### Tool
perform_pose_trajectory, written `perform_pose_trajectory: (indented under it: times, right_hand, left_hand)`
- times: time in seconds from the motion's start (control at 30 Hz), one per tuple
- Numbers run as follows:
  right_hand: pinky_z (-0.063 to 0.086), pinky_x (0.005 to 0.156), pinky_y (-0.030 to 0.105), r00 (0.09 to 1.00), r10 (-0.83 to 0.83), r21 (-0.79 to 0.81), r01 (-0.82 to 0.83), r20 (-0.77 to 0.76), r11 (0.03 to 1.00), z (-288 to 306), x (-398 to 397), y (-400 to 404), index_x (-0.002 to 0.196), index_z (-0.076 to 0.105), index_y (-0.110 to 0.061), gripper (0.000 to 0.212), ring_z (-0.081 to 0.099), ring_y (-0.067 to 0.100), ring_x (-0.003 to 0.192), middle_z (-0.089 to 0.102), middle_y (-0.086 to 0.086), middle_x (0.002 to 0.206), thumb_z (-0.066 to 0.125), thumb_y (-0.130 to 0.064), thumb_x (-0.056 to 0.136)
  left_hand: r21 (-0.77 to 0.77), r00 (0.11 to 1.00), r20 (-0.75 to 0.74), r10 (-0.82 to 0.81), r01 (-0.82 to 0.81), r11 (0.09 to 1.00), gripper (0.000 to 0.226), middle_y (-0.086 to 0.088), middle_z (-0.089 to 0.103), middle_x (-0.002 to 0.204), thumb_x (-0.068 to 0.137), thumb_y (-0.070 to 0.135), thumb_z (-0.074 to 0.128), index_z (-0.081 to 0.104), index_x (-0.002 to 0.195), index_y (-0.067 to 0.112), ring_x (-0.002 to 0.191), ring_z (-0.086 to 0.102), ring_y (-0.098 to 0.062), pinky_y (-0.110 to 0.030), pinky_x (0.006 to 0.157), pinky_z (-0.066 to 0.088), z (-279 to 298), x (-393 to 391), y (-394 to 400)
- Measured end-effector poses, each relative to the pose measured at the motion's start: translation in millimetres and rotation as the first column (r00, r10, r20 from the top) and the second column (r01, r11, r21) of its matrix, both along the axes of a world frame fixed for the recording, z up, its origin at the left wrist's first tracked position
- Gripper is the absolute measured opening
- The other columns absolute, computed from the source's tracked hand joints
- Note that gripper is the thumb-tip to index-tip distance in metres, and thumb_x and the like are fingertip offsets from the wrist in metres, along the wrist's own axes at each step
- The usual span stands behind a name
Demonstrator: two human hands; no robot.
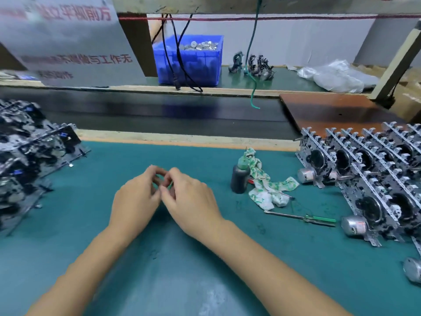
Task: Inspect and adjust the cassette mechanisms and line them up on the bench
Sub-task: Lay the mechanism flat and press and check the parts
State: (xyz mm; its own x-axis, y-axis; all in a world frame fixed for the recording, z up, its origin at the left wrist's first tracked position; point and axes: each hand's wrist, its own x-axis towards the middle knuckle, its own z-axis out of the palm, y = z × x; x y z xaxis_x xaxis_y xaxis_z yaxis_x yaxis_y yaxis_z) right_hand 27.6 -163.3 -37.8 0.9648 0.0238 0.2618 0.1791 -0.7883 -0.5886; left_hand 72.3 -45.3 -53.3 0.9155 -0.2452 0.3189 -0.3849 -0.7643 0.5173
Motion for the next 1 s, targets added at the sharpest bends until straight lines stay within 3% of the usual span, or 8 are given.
perform_pose_trajectory:
  times: [0.07, 0.17, 0.27, 0.4, 0.5, 0.67, 0.87, 1.0]
  right_hand:
    - [0.040, 0.074, 0.039, 0.998, 0.070, -0.024, -0.070, -0.011, 0.997, -0.6, 21.3, 23.4, 0.112, 0.049, -0.011, 0.020, 0.053, 0.029, 0.098, 0.059, 0.007, 0.106, 0.043, -0.024, 0.097]
    - [0.040, 0.081, 0.041, 0.987, 0.162, -0.072, -0.162, -0.007, 0.984, 1.6, 55.2, 61.4, 0.118, 0.049, -0.009, 0.024, 0.049, 0.028, 0.107, 0.055, 0.010, 0.115, 0.046, -0.016, 0.095]
    - [0.041, 0.082, 0.039, 0.967, 0.256, -0.127, -0.255, -0.007, 0.959, 7.0, 85.7, 102.0, 0.120, 0.050, -0.007, 0.028, 0.048, 0.029, 0.110, 0.053, 0.011, 0.118, 0.049, -0.009, 0.092]
    - [0.043, 0.084, 0.036, 0.922, 0.378, -0.320, -0.336, 0.078, 0.886, 12.7, 111.6, 152.0, 0.126, 0.045, -0.010, 0.032, 0.042, 0.024, 0.118, 0.047, 0.005, 0.125, 0.042, -0.005, 0.094]
    - [0.044, 0.096, 0.027, 0.852, 0.476, -0.503, -0.321, 0.218, 0.803, 10.9, 124.5, 181.7, 0.137, 0.037, -0.017, 0.038, 0.038, 0.014, 0.127, 0.040, -0.004, 0.138, 0.033, -0.014, 0.099]
    - [0.034, 0.102, 0.025, 0.786, 0.585, -0.641, -0.348, 0.198, 0.684, 15.6, 135.5, 200.7, 0.147, 0.018, -0.021, 0.045, 0.026, 0.010, 0.137, 0.024, -0.007, 0.153, 0.023, -0.018, 0.102]
    - [0.036, 0.093, 0.025, 0.725, 0.608, -0.703, -0.247, 0.322, 0.667, 23.6, 137.9, 188.0, 0.131, 0.046, -0.024, 0.035, 0.035, 0.012, 0.129, 0.038, -0.004, 0.141, 0.029, -0.020, 0.100]
    - [0.038, 0.087, 0.025, 0.747, 0.591, -0.728, -0.217, 0.305, 0.650, 31.3, 125.9, 154.9, 0.123, 0.049, -0.023, 0.029, 0.043, 0.014, 0.123, 0.047, -0.006, 0.130, 0.034, -0.022, 0.098]
  left_hand:
    - [0.067, 0.994, 0.043, 0.100, -0.102, 0.992, 0.013, 0.007, 0.063, 0.088, 0.090, 0.026, 0.058, 0.061, 0.101, 0.021, 0.081, 0.056, -0.020, -0.035, 0.067, 0.041, 6.4, 17.6, 27.5]
    - [0.197, 0.971, 0.154, 0.183, -0.212, 0.957, 0.021, -0.012, 0.065, 0.105, 0.086, 0.016, 0.065, 0.065, 0.107, 0.009, 0.101, 0.055, -0.034, -0.046, 0.079, 0.044, 21.6, 39.0, 66.8]
    - [0.336, 0.916, 0.294, 0.273, -0.366, 0.868, 0.028, -0.026, 0.062, 0.105, 0.078, 0.009, 0.072, 0.067, 0.104, 0.001, 0.097, 0.055, -0.046, -0.053, 0.074, 0.044, 34.4, 49.5, 103.2]
    - [0.410, 0.818, 0.190, 0.542, -0.568, 0.713, 0.057, -0.036, 0.052, 0.109, 0.067, 0.012, 0.083, 0.056, 0.113, -0.009, 0.103, 0.049, -0.051, -0.059, 0.082, 0.044, 38.7, 59.8, 156.9]
    - [0.432, 0.766, 0.135, 0.629, -0.617, 0.658, 0.057, -0.039, 0.051, 0.106, 0.071, 0.020, 0.082, 0.055, 0.109, -0.012, 0.102, 0.050, -0.051, -0.058, 0.084, 0.045, 35.5, 61.3, 182.1]
    - [0.404, 0.768, 0.026, 0.639, -0.593, 0.696, 0.042, -0.032, 0.061, 0.104, 0.084, 0.021, 0.069, 0.057, 0.118, 0.001, 0.095, 0.059, -0.046, -0.054, 0.080, 0.050, 32.1, 59.4, 200.0]
    - [0.399, 0.859, 0.061, 0.508, -0.487, 0.777, 0.044, -0.015, 0.070, 0.100, 0.073, 0.030, 0.080, 0.066, 0.114, 0.020, 0.093, 0.064, -0.038, -0.046, 0.076, 0.053, 48.2, 40.5, 193.8]
    - [0.403, 0.911, 0.144, 0.387, -0.411, 0.818, 0.040, -0.009, 0.073, 0.096, 0.069, 0.028, 0.083, 0.070, 0.108, 0.028, 0.093, 0.066, -0.033, -0.044, 0.074, 0.053, 57.0, 22.0, 179.6]
